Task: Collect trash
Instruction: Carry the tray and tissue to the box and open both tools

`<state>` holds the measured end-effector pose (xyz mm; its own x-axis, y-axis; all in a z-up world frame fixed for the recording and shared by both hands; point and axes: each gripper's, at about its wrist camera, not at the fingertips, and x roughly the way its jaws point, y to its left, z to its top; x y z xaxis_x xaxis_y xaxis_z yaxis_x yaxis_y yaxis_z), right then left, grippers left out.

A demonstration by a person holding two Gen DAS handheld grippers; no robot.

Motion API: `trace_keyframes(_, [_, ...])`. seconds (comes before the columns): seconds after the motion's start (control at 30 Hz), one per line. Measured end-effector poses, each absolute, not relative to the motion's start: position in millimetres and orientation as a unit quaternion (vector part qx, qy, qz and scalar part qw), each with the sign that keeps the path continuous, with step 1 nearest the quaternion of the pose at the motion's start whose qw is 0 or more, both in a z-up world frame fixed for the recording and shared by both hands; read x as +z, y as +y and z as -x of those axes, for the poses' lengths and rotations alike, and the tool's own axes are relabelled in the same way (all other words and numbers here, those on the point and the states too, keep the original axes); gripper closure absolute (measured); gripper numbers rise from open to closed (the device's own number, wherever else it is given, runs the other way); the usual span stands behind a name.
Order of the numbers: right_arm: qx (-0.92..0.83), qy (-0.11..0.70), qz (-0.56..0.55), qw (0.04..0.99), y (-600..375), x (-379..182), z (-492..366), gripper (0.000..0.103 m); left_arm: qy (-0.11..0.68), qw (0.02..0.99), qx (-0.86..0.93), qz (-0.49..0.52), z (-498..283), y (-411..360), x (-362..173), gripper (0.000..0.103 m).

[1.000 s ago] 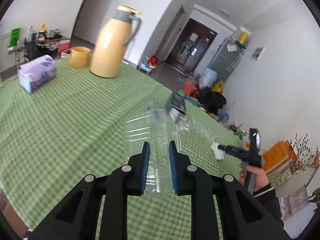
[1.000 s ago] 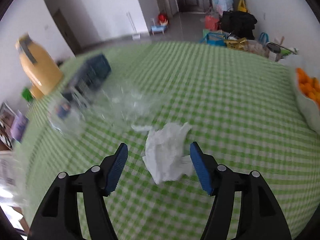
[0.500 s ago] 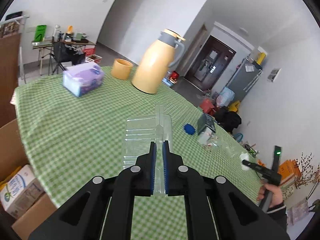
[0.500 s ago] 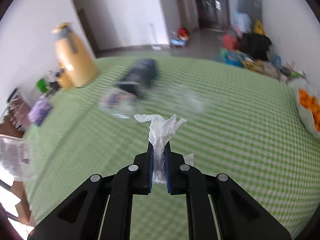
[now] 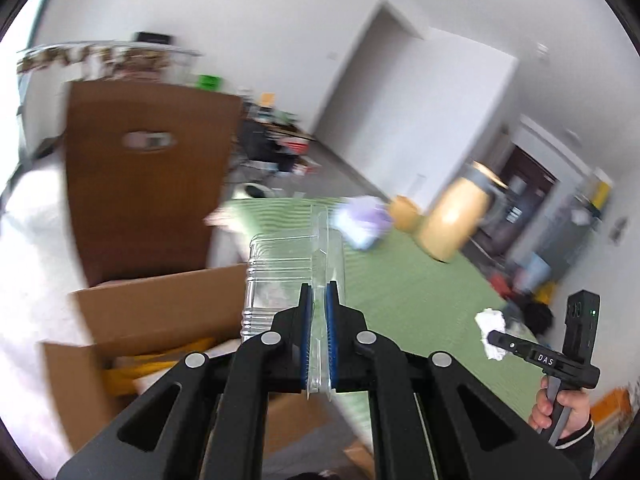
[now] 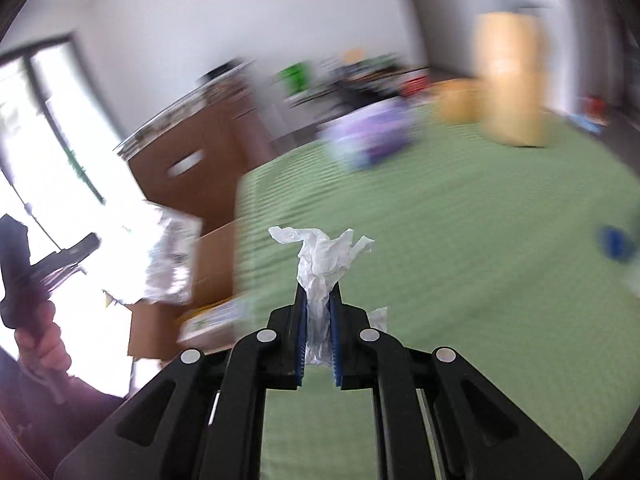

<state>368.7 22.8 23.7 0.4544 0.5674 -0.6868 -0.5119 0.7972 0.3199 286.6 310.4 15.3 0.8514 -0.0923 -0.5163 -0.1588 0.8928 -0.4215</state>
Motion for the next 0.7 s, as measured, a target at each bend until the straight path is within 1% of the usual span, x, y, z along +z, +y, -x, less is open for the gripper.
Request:
trace_keyframes(0.1, [0.392, 0.443, -0.008, 0.806, 109, 4, -375, 0.093, 0.281, 0.925, 0.068, 0.247, -260, 355, -1, 0.099])
trace_keyframes(0.2, [0.422, 0.478, 0.028, 0.77, 184, -20, -382, 0.093, 0.29, 0.915, 0.103, 0.259, -239, 384, -15, 0.099])
trace_keyframes(0.3, [0.431, 0.499, 0.06, 0.749, 234, -42, -386, 0.093, 0.297, 0.907, 0.124, 0.271, -223, 408, -27, 0.099])
trace_keyframes(0.43, [0.407, 0.52, 0.107, 0.743, 274, -68, -394, 0.091, 0.33, 0.896, 0.151, 0.255, -218, 425, -47, 0.099])
trace_keyframes(0.47, [0.398, 0.523, 0.114, 0.745, 277, -71, -396, 0.087, 0.34, 0.893, 0.162, 0.247, -217, 425, -52, 0.099])
trace_keyframes(0.5, [0.392, 0.524, 0.117, 0.747, 281, -74, -397, 0.086, 0.348, 0.89, 0.168, 0.241, -217, 426, -56, 0.099])
trace_keyframes(0.53, [0.39, 0.525, 0.115, 0.748, 283, -75, -398, 0.08, 0.355, 0.887, 0.175, 0.238, -219, 427, -61, 0.099])
trace_keyframes(0.57, [0.388, 0.525, 0.112, 0.749, 285, -76, -399, 0.065, 0.365, 0.883, 0.185, 0.229, -221, 425, -65, 0.099])
trace_keyframes(0.63, [0.383, 0.523, 0.106, 0.754, 289, -74, -402, 0.049, 0.377, 0.879, 0.209, 0.205, -227, 420, -75, 0.099])
trace_keyframes(0.7, [0.377, 0.519, 0.11, 0.759, 297, -71, -407, 0.048, 0.385, 0.875, 0.22, 0.195, -234, 416, -78, 0.098])
